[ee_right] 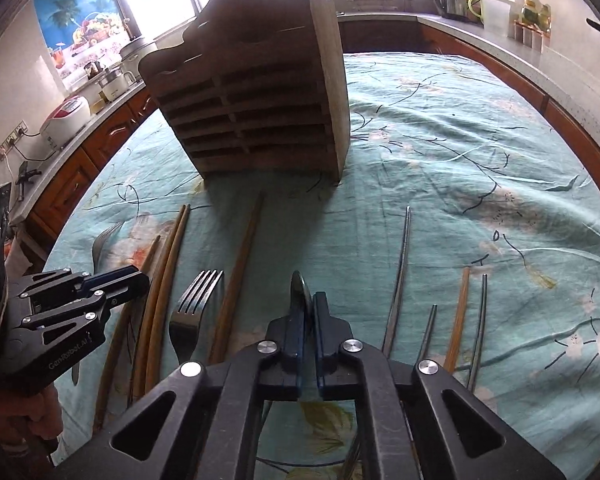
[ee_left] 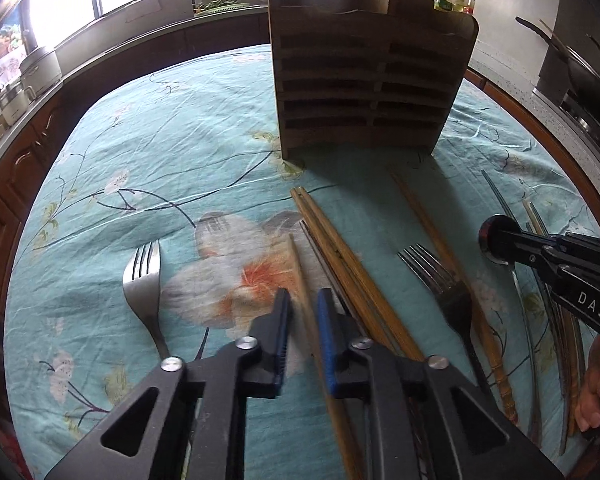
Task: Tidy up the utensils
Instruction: 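Grasp a wooden chopstick with the left gripper while the right gripper grasps a metal spoon, then lift both held utensils and lower them into the wooden caddy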
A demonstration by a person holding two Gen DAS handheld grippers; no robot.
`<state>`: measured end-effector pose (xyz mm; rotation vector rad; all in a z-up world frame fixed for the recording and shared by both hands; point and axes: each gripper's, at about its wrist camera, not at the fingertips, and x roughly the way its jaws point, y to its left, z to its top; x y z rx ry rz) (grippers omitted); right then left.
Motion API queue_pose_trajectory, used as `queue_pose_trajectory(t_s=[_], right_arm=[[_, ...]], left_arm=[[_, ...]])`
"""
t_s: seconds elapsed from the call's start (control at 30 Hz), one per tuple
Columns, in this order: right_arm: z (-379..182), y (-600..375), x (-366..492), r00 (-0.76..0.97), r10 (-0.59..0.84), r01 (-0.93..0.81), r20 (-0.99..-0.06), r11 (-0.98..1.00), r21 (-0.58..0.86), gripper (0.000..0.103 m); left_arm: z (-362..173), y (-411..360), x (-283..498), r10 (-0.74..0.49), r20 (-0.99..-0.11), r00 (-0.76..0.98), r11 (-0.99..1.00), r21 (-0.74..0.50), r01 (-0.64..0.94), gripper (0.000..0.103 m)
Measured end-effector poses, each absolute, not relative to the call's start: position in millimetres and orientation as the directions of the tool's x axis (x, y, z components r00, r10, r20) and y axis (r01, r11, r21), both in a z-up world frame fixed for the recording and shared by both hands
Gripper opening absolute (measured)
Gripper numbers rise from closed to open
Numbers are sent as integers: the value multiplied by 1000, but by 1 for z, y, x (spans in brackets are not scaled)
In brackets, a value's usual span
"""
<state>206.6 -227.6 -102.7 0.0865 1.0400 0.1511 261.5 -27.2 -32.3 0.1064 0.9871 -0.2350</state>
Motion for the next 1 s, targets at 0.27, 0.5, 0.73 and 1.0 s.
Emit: queue_pose_trajectory(t_s=[0.27, 0.5, 0.73, 1.0], right_arm=[[-73, -236, 197, 554, 181, -82, -813, 983, 163, 3], [-29, -236, 192, 634, 169, -96, -754, 986, 140, 3], [18, -236, 190, 730, 148, -104, -667, 989, 105, 3], [42, -241, 194, 803, 103, -73, -587, 994, 75, 3]], left_arm=[[-13, -3, 248, -238, -793, 561, 965, -127, 229, 4], [31, 21, 220, -306, -713, 631, 951, -202, 234, 5], [76, 38, 196, -338, -631, 698, 941, -217, 260, 5], [103, 53, 174, -339, -557, 758, 940, -229, 252, 5]])
